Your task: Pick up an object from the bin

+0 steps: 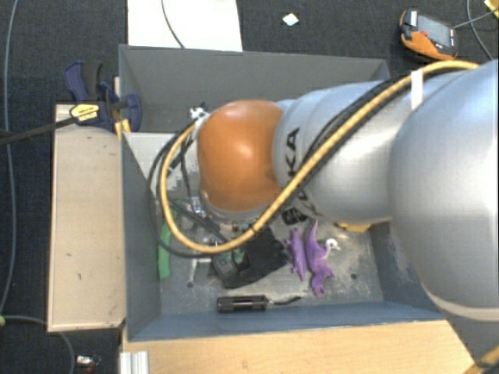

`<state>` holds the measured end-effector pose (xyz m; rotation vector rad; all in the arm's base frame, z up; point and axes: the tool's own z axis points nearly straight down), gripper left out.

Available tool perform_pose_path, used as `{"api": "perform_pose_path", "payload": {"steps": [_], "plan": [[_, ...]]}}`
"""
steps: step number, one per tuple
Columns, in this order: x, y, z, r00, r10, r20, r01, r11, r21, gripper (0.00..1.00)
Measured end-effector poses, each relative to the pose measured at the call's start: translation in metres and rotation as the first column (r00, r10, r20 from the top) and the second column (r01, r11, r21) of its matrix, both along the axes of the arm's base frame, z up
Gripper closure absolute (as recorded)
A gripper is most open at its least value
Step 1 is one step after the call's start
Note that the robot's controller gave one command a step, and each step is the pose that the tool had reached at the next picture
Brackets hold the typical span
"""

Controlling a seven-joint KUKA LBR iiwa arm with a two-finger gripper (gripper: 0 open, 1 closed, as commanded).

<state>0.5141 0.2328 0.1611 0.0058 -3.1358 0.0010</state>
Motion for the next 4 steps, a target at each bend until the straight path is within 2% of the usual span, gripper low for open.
{"api": "perform_pose_path", "payload": {"steps": [1, 2, 3, 4], "plan": [[0.002, -0.001, 0.004, 1.0, -0.006, 0.008, 0.006, 1.0, 0.002, 0.0], [0.025, -0.088, -0.091, 0.962, 0.273, 0.003, -0.273, 0.962, 0.001, 0.0], [0.034, -0.087, -0.09, 0.969, 0.247, 0.012, -0.247, 0.969, 0.004, 0.0], [0.029, -0.087, -0.091, 0.964, 0.266, 0.009, -0.266, 0.964, 0.004, 0.0]]}}
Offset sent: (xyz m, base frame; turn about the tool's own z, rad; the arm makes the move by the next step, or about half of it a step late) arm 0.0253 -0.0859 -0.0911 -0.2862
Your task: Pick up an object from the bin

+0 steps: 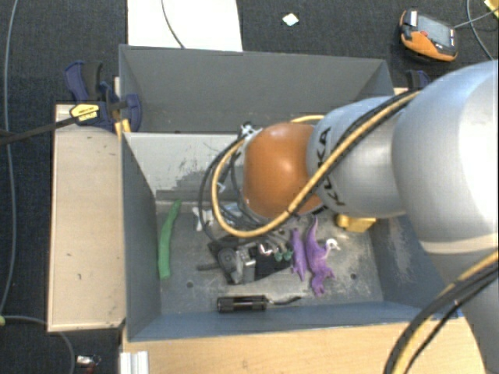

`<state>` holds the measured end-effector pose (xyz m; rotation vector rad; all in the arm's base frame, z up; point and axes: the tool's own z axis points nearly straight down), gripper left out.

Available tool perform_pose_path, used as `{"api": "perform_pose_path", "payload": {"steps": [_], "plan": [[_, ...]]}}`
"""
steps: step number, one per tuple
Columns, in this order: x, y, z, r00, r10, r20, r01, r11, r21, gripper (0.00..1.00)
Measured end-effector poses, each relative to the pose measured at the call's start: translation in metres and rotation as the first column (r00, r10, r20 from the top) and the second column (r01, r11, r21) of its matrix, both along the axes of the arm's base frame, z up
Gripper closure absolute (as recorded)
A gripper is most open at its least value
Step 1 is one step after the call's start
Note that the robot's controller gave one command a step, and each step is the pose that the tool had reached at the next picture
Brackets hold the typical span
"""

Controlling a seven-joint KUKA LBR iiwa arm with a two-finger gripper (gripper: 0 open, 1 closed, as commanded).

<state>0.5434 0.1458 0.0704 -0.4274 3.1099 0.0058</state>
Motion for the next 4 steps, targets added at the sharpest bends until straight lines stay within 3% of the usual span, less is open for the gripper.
{"api": "perform_pose_path", "payload": {"steps": [1, 2, 4], "plan": [[0.005, 0.001, 0.002, 1.0, -0.015, 0.005, 0.015, 1.0, 0.003, 0.0], [0.001, 0.001, 0.002, 1.0, -0.008, 0.0, 0.008, 1.0, 0.002, 1.0], [0.001, 0.001, 0.023, 1.0, -0.014, 0.001, 0.014, 1.0, 0.003, 1.0]]}}
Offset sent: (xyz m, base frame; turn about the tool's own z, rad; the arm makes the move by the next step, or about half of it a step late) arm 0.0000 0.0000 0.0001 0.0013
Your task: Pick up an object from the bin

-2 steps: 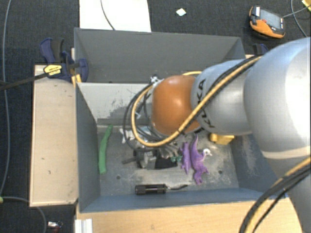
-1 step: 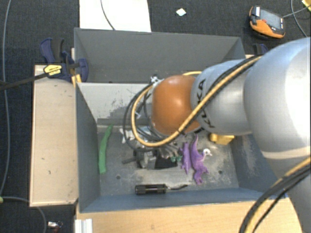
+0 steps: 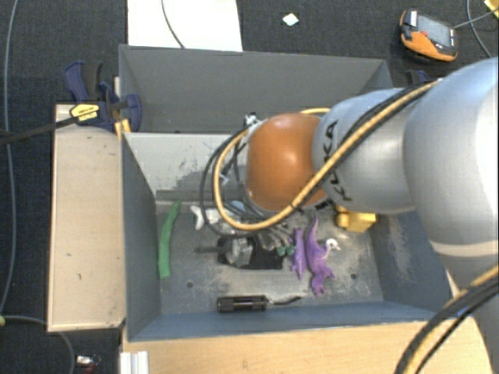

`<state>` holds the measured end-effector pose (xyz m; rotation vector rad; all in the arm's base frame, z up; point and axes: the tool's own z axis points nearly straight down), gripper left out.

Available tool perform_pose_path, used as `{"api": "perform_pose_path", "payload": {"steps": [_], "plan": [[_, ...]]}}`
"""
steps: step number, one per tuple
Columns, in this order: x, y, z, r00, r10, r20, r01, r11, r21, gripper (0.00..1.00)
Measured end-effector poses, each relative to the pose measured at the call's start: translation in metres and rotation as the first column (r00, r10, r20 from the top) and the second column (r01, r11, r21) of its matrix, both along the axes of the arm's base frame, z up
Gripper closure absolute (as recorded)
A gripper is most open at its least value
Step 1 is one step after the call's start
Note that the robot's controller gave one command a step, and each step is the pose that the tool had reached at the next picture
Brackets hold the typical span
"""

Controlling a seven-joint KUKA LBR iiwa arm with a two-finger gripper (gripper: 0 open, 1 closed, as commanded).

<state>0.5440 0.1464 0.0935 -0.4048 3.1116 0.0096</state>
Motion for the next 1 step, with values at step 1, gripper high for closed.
{"api": "perform_pose_path", "payload": {"steps": [1], "plan": [[0.0004, 0.0, 0.021, 1.0, -0.002, 0.001, 0.002, 1.0, 0.0, 1.0]]}}
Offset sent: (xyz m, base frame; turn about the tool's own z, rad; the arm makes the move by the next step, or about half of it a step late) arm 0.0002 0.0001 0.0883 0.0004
